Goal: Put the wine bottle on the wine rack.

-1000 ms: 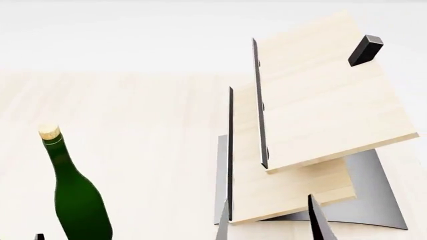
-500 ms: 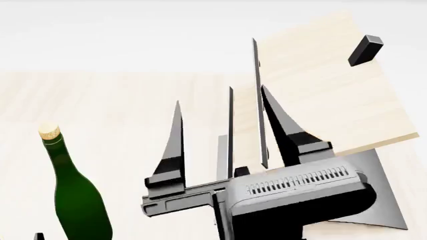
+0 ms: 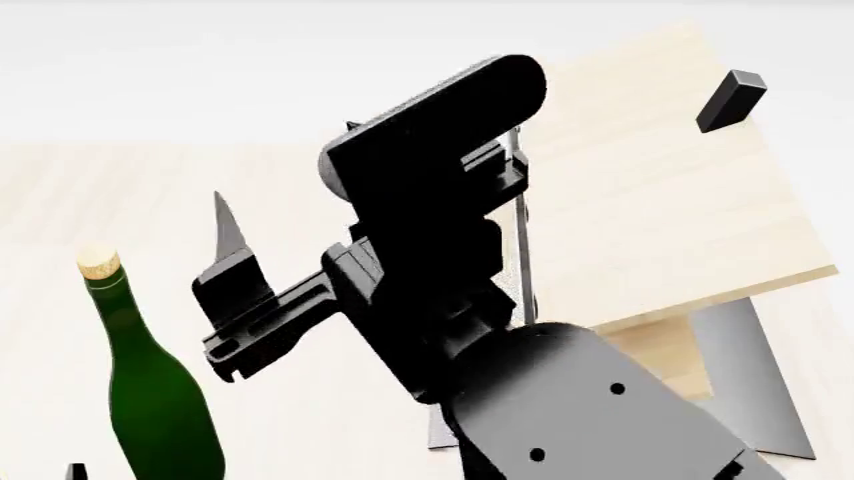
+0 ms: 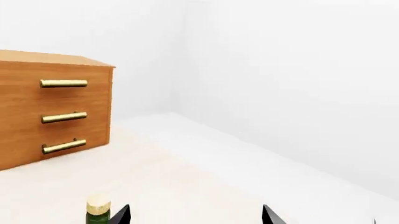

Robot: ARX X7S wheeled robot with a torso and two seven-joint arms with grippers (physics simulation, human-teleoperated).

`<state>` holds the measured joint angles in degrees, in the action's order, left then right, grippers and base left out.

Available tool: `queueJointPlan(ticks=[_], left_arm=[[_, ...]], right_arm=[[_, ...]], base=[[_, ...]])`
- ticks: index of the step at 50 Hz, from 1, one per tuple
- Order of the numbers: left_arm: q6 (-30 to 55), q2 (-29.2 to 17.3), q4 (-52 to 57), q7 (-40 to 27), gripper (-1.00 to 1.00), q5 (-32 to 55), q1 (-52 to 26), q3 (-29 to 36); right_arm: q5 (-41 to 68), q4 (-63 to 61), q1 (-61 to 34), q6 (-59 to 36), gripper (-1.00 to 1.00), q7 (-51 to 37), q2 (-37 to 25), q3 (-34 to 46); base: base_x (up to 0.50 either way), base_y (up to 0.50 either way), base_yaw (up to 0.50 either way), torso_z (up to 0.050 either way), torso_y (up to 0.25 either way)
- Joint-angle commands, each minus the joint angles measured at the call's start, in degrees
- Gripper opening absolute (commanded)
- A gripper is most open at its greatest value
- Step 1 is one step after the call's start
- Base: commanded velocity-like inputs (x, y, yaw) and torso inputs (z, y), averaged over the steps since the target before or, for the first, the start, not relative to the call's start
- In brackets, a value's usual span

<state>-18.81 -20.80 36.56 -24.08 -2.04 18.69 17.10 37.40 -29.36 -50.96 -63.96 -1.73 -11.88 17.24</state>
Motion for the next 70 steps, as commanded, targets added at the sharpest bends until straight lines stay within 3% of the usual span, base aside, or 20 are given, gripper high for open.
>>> queueJointPlan(ticks=[1, 17, 36, 51, 70], left_arm=[[0.0, -0.08, -0.59, -0.11, 1.0, 0.0, -0.46, 0.31], [0.15, -0.32, -0.55, -0.47, 1.0, 0.09, -0.57, 0.45], [-0.06, -0.59, -0.62, -0.84, 1.0, 0.04, -0.62, 0.76], [-0.3, -0.91, -0.74, -1.08, 1.0, 0.33, -0.58, 0.94], [-0.57, -1.28, -0.88, -1.34, 1.0, 0.61, -0.69, 1.19]], right_arm=[[18.81, 6.15, -7.79, -19.21, 1.0, 5.62, 3.28, -9.76], [22.92, 11.68, -8.96, -19.55, 1.0, 9.79, 3.28, -5.55], [10.8, 23.26, -8.69, -1.54, 1.0, 19.64, 2.25, 5.52], [12.25, 24.79, -7.56, 0.09, 1.0, 19.51, 5.17, 6.15], [2.64, 32.16, -4.18, 16.04, 1.0, 23.69, 7.48, 14.48]], base=[[0.0, 0.0, 0.0, 0.0, 0.0], [0.0, 0.0, 0.0, 0.0, 0.0], [0.0, 0.0, 0.0, 0.0, 0.0], [0.0, 0.0, 0.0, 0.0, 0.0], [0.0, 0.0, 0.0, 0.0, 0.0]])
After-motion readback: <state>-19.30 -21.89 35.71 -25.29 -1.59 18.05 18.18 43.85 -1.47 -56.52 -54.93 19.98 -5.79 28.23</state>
